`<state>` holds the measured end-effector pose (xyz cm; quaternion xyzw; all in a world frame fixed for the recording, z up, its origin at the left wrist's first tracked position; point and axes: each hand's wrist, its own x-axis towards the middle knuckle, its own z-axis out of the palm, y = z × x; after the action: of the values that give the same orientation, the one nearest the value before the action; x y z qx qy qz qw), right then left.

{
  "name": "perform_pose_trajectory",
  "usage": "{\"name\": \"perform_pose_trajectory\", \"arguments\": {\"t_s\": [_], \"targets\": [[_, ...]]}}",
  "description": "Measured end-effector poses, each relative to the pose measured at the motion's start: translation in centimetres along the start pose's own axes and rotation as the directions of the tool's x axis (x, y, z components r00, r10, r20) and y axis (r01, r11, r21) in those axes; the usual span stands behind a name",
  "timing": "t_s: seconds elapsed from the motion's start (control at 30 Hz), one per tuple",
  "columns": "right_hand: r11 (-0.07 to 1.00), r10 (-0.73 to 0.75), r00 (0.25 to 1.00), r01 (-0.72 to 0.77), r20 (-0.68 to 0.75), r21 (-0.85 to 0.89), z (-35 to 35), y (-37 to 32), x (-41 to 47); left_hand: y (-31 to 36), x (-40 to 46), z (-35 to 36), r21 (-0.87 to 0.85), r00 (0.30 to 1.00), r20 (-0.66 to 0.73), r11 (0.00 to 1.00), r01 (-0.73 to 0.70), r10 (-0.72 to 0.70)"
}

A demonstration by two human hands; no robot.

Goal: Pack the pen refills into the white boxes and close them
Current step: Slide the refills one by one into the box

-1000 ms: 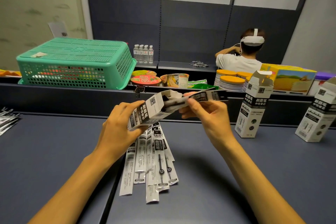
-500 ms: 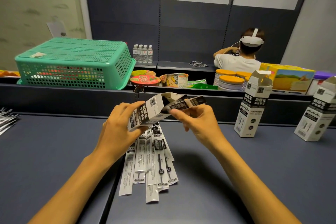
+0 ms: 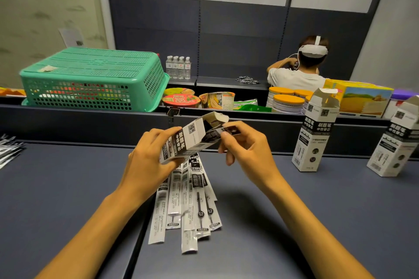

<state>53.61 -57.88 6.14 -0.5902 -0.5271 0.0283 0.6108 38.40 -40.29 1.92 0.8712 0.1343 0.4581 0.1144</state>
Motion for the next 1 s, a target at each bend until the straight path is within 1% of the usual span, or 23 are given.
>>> {"name": "perform_pose_trajectory", "arguments": {"t_s": [0.03, 0.13, 0.2, 0.4, 0.57, 0.7, 0.77, 0.87, 0.93, 1.0], "targets": [[1.000, -0.009, 1.000, 0.009, -0.008, 0.001, 0.0, 0.1, 0.0, 0.0, 0.0, 0.0, 0.002, 1.000, 0.002, 1.000, 0.000, 0.000], [0.991, -0.021, 0.998, 0.028, 0.055, -0.132, 0.4, 0.5, -0.2, 0.1, -0.1, 0.1, 0.010, 1.000, 0.006, 1.000, -0.002, 0.002], [0.984, -0.021, 0.996, 0.035, 0.082, -0.177, 0.8, 0.7, -0.3, 0.1, -0.1, 0.1, 0.006, 1.000, 0.004, 1.000, -0.005, 0.005], [0.995, -0.014, 1.000, 0.013, -0.010, -0.098, 0.7, 0.2, -0.1, 0.1, -0.1, 0.0, -0.010, 1.000, 0.005, 1.000, -0.001, 0.001], [0.992, 0.007, 0.998, 0.001, 0.068, -0.124, 0.8, 0.2, -0.2, 0.1, -0.1, 0.1, 0.007, 1.000, 0.014, 1.000, -0.006, 0.006], [0.981, -0.054, 0.998, 0.058, 0.026, -0.184, 0.9, 0.2, -0.4, 0.2, -0.1, 0.1, -0.004, 1.000, 0.009, 1.000, -0.014, 0.014], [0.978, -0.079, 0.996, 0.084, 0.037, -0.192, 1.0, 0.3, -0.5, 0.1, -0.1, 0.1, -0.002, 1.000, 0.007, 1.000, -0.011, 0.011], [0.954, -0.173, 0.985, 0.175, 0.028, -0.245, 1.0, 0.6, -0.6, 0.1, -0.1, 0.1, -0.004, 1.000, 0.003, 1.000, -0.009, 0.009], [0.960, -0.163, 0.986, 0.165, 0.026, -0.226, 0.9, 0.7, -0.6, 0.1, -0.2, 0.1, -0.007, 1.000, 0.001, 1.000, -0.011, 0.011], [0.972, -0.101, 0.993, 0.113, 0.067, -0.205, 1.0, 0.6, -0.6, 0.1, -0.2, 0.1, -0.005, 1.000, -0.001, 1.000, -0.014, 0.014]]}}
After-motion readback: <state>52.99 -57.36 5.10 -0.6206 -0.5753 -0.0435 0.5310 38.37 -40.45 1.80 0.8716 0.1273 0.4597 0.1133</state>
